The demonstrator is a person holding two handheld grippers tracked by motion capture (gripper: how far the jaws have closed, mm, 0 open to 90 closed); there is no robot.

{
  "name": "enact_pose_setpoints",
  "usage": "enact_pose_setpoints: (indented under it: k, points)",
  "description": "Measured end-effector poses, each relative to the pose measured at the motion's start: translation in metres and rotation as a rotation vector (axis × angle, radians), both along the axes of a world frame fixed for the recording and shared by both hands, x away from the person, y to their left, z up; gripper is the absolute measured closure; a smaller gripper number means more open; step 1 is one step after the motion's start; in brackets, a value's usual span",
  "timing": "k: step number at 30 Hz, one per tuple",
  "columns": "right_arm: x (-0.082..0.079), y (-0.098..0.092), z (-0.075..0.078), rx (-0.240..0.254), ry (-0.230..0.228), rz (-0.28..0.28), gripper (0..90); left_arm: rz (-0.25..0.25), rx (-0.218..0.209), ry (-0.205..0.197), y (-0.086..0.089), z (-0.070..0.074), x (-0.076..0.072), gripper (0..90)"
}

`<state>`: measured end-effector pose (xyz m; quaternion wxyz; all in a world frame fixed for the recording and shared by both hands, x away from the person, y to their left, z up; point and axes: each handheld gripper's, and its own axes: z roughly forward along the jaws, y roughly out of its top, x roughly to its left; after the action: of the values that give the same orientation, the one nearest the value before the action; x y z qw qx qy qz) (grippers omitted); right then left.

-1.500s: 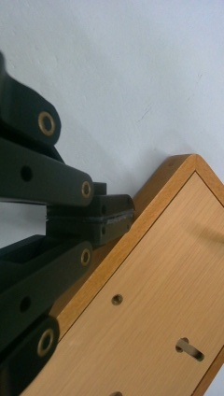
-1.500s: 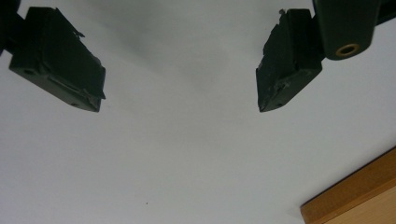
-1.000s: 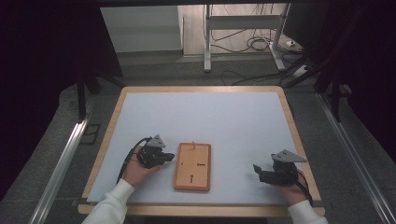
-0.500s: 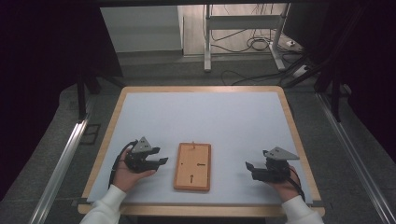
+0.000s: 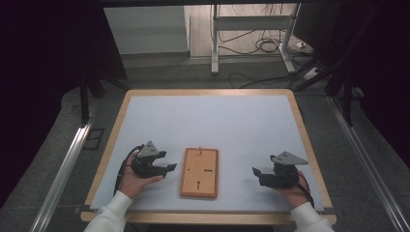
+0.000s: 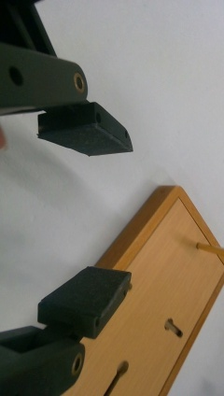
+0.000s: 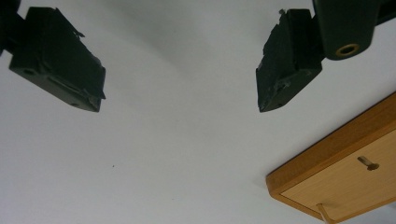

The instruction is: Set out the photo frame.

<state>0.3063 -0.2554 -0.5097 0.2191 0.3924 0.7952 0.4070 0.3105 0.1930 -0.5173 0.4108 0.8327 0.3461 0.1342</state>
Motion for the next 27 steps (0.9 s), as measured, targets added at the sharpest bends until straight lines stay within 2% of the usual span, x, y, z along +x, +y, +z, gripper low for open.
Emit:
enact_pose_setpoints:
  k: [2,4,5,8,9,12,17,27]
  points:
    - [0.000,0.000,0.000,0.002,0.003,-0.001,16.4,0.001,-0.004,-0.003,-0.001,0.001,0.000,30.8]
    - [-0.001,0.000,0.001,0.016,0.013,-0.004,16.4,-0.003,-0.045,0.003,-0.006,0.005,0.004,29.8]
    - [-0.001,0.000,0.001,0.016,0.013,-0.004,16.4,-0.003,-0.045,0.003,-0.006,0.005,0.004,29.5]
    - [-0.005,-0.001,0.000,0.013,0.019,0.000,16.4,-0.009,-0.054,0.001,-0.016,0.010,0.017,29.4]
    - [-0.005,-0.001,0.000,0.013,0.019,0.000,16.4,-0.009,-0.054,0.001,-0.016,0.010,0.017,29.4]
    - [-0.010,-0.001,0.000,0.012,0.019,0.003,16.4,-0.026,-0.086,0.023,-0.026,0.010,0.028,29.3]
    - [-0.016,-0.002,0.001,0.018,0.018,0.008,16.3,-0.046,-0.076,0.027,-0.037,0.011,0.035,27.3]
    - [-0.020,0.000,-0.002,0.000,0.020,0.004,16.3,-0.046,-0.088,0.025,-0.051,0.016,0.047,20.4]
